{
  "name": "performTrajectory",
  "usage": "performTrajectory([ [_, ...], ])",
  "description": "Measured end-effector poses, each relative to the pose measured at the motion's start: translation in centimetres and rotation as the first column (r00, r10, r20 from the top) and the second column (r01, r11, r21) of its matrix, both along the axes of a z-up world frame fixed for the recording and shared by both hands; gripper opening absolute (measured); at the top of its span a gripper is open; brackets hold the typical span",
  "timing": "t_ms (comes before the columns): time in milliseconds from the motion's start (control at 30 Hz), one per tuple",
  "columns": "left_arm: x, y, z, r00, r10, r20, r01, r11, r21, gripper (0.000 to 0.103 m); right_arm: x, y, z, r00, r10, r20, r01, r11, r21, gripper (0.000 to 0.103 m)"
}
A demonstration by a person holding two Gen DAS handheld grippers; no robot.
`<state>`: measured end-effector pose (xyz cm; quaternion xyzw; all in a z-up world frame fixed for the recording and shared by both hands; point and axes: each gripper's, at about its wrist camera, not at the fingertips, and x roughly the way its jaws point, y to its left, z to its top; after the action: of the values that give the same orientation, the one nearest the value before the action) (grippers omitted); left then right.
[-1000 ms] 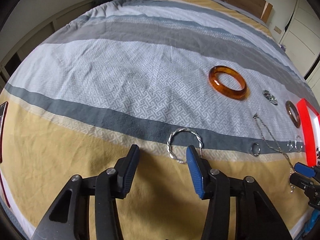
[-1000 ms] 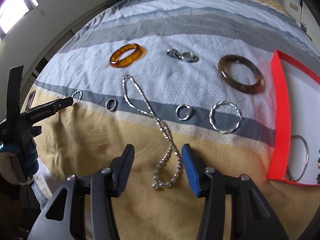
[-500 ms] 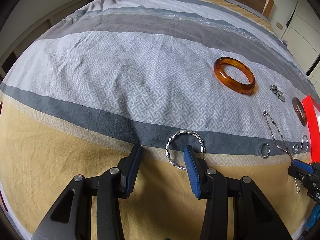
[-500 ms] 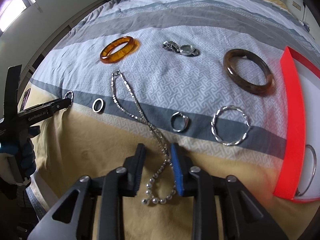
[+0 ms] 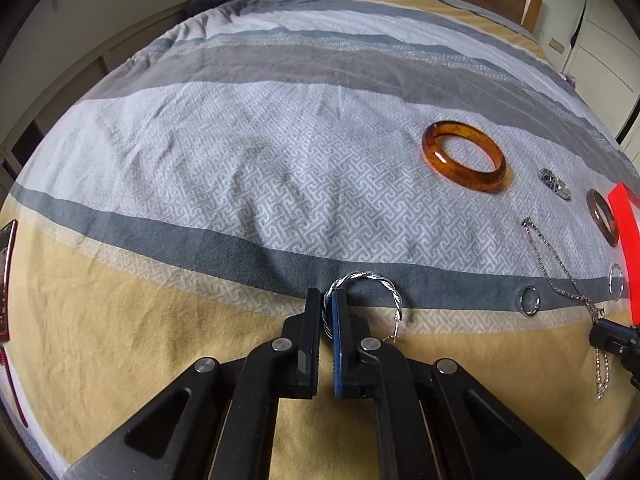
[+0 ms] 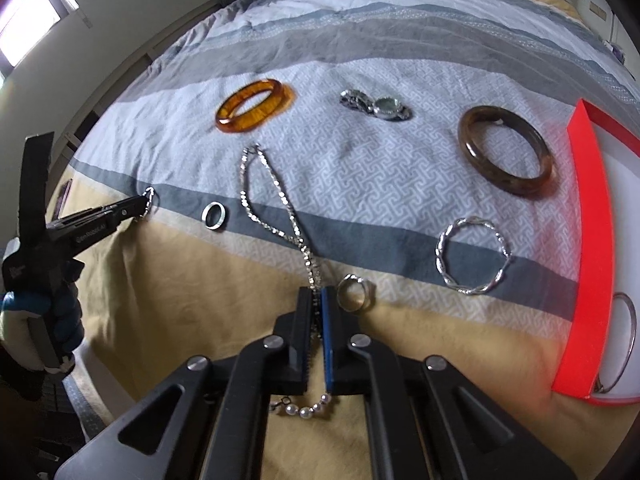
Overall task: Organize jewelry
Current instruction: 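Carry the twisted bangle and the necklace over the red box with both tools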
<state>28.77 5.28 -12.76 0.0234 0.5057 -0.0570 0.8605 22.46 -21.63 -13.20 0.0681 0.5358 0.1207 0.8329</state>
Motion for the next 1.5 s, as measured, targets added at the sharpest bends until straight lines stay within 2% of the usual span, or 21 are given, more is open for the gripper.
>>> performTrajectory([
  [400, -1.8, 0.5, 3.9, 0.998, 0.003, 0.060, -0.002, 1.000, -0.010, 0.005, -2.2, 0.3, 5.2, 0.997, 0.011, 0.079, -0.013, 0.999, 0.030, 0.004],
  [900, -6.6, -0.5, 13.5, 0.977, -0.023, 0.211, 0.032, 0.999, -0.040, 0.005, -7.5, -1.3, 15.8, 0.961, -0.027, 0.274, 0.016, 0.999, 0.042, 0.004],
  [1200, -9.6, -6.5, 18.8, 0.949, -0.117, 0.294, 0.137, 0.989, -0.048, 0.005, -11.3, -6.3, 21.0, 0.922, -0.110, 0.372, 0.100, 0.994, 0.047, 0.004],
  [1500, -10.9, -17.3, 21.2, 0.910, -0.263, 0.322, 0.299, 0.952, -0.069, 0.005, -13.0, -14.1, 22.6, 0.891, -0.219, 0.398, 0.220, 0.975, 0.043, 0.004],
])
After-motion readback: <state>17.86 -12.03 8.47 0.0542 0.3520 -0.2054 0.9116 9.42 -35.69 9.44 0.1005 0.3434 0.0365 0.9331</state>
